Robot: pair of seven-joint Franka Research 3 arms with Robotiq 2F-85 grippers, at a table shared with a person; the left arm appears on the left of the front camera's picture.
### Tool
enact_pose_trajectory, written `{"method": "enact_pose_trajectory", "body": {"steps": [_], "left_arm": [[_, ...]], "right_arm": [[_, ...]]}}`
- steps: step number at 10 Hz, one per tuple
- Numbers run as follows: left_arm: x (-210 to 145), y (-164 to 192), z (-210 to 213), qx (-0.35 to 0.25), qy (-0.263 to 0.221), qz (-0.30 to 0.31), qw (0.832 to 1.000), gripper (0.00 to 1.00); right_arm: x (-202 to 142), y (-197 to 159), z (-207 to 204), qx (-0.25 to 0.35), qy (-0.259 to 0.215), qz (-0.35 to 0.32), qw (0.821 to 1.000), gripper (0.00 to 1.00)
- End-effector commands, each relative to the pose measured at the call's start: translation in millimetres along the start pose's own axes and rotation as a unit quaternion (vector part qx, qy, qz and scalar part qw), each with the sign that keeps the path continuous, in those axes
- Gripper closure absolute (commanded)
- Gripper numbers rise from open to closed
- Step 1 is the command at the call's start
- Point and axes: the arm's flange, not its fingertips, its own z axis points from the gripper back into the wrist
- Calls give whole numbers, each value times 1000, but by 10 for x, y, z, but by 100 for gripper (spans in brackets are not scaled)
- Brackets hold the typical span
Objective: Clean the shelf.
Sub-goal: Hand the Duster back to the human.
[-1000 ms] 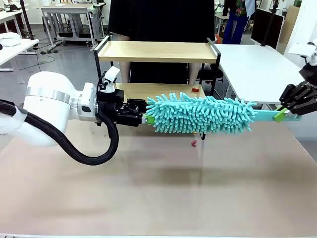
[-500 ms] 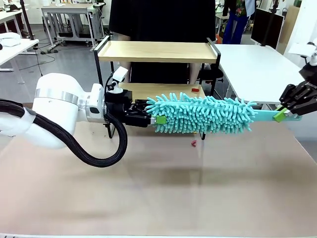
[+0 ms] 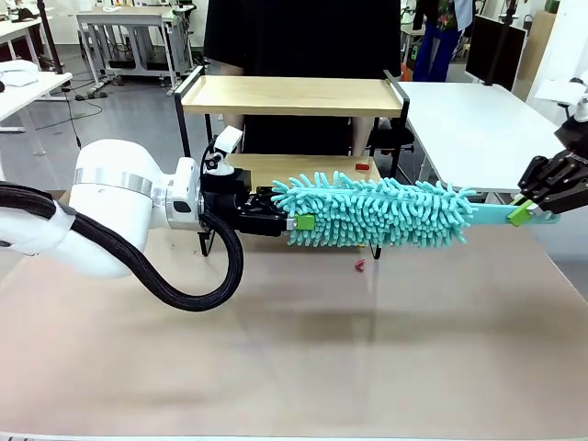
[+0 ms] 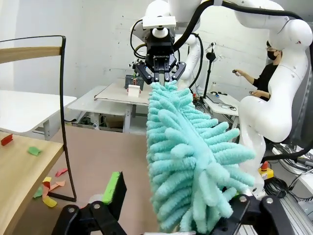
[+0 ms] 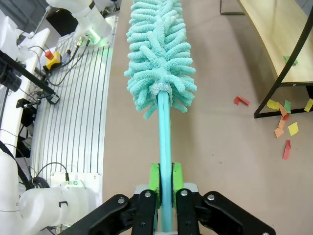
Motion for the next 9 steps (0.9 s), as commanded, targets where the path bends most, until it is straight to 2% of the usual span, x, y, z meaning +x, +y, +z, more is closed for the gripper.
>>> {"method": "enact_pose_trajectory", "body": {"steps": [1,2,3,5,6,7,8,9], "left_arm": [[11,27,-56,10,-8,-10,1000,57],[19,21,-59,8,-8,-12,1000,65],[22,16,-62,7,-10,-14,1000,100],[26,7,-72,-2,-10,-15,1000,100],[34,3,-76,-5,-10,-16,1000,84],[39,3,-70,-6,-13,-16,1000,94],[38,-9,-75,-9,-13,-18,1000,100],[44,-11,-67,-16,-17,-16,1000,100]], "right_arm": [[0,13,15,2,-3,4,1000,87],[0,13,15,2,-3,4,1000,87],[0,13,15,2,-3,4,1000,87],[0,13,15,2,-3,4,1000,87],[0,13,15,2,-3,4,1000,87],[0,13,15,2,-3,4,1000,87],[0,13,15,2,-3,4,1000,87],[0,13,15,2,-3,4,1000,87]]}}
